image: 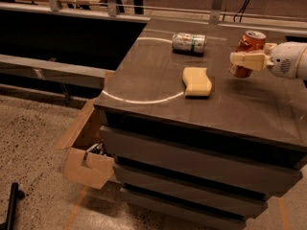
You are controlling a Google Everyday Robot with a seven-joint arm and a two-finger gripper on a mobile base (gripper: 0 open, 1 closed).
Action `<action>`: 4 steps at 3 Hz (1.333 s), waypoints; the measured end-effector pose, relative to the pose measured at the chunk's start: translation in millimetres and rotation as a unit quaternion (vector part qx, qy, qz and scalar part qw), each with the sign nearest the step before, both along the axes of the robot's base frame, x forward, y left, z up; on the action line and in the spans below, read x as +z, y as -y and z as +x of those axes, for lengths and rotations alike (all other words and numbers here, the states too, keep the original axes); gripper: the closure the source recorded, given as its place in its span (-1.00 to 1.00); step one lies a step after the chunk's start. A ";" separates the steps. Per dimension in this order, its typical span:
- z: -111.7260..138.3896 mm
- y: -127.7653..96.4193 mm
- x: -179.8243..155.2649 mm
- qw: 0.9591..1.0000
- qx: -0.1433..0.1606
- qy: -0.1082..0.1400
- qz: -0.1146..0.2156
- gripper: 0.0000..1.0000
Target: Move coke can near sponge
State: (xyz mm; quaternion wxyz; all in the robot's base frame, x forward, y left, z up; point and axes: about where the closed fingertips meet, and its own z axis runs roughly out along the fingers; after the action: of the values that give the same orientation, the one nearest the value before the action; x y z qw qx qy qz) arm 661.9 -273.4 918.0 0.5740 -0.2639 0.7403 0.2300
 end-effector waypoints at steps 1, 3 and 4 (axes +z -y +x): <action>-7.7 -21.6 -7.2 0.999 0.038 0.005 -0.003 1.00; -14.3 -59.1 -25.4 0.996 0.093 0.011 -0.007 1.00; -14.9 -68.2 -29.9 0.994 0.104 0.024 -0.012 1.00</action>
Offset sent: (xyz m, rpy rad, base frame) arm -0.0192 0.0614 -0.0307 -0.0283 -0.0263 0.2234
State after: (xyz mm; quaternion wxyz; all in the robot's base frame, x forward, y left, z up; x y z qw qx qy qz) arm 647.0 -205.2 888.1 0.5614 -0.3517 0.6974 0.2736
